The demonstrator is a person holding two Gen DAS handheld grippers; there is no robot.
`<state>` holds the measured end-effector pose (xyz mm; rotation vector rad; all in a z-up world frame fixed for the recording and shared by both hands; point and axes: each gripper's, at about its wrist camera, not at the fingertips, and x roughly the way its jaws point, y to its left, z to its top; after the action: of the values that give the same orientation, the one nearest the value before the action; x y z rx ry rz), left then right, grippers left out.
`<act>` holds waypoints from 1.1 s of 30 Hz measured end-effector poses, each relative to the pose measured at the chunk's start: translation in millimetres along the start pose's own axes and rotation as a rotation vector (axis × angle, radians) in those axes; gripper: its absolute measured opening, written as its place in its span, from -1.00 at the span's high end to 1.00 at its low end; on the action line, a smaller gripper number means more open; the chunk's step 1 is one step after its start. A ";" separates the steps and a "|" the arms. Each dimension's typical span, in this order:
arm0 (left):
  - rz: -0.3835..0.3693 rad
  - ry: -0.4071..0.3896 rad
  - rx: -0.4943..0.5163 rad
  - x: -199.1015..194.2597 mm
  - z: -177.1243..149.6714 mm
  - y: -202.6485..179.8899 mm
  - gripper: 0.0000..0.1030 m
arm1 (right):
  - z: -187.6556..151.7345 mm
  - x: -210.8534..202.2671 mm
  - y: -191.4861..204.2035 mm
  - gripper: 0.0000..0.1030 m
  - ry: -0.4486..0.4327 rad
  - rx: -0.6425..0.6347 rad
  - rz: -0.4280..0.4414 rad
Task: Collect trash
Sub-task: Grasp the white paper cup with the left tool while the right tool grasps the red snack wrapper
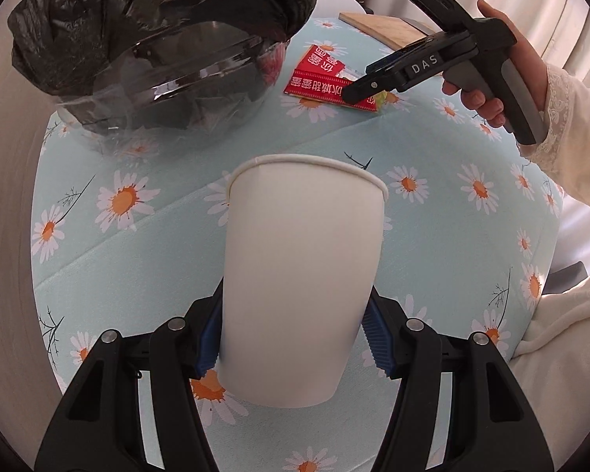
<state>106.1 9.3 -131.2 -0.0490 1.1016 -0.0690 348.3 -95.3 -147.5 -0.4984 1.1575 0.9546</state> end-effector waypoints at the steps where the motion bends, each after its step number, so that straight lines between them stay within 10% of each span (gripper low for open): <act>1: 0.002 0.004 -0.006 1.2 -1.1 1.2 -0.19 | -1.1 5.1 -0.1 -0.72 0.004 -0.015 -0.039; 5: 0.004 0.022 -0.018 5.8 -3.7 0.7 -0.19 | -6.8 10.2 5.3 -0.75 -0.007 -0.077 -0.086; 13: -0.017 0.045 0.001 9.1 -0.5 -3.6 -0.19 | -19.7 -16.6 -7.9 -0.18 0.004 -0.053 -0.038; 14: -0.018 0.047 0.010 8.6 0.3 -4.2 -0.19 | -27.0 -22.2 -15.3 0.14 0.005 -0.036 -0.021; 33: -0.044 -0.032 0.143 -21.5 -7.8 -31.5 -0.20 | -146.6 -98.7 -11.8 0.28 -0.046 0.207 -0.074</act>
<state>88.5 -20.4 -113.3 0.0541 1.0614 -0.1857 270.2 -249.8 -110.4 -0.3475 1.1732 0.7687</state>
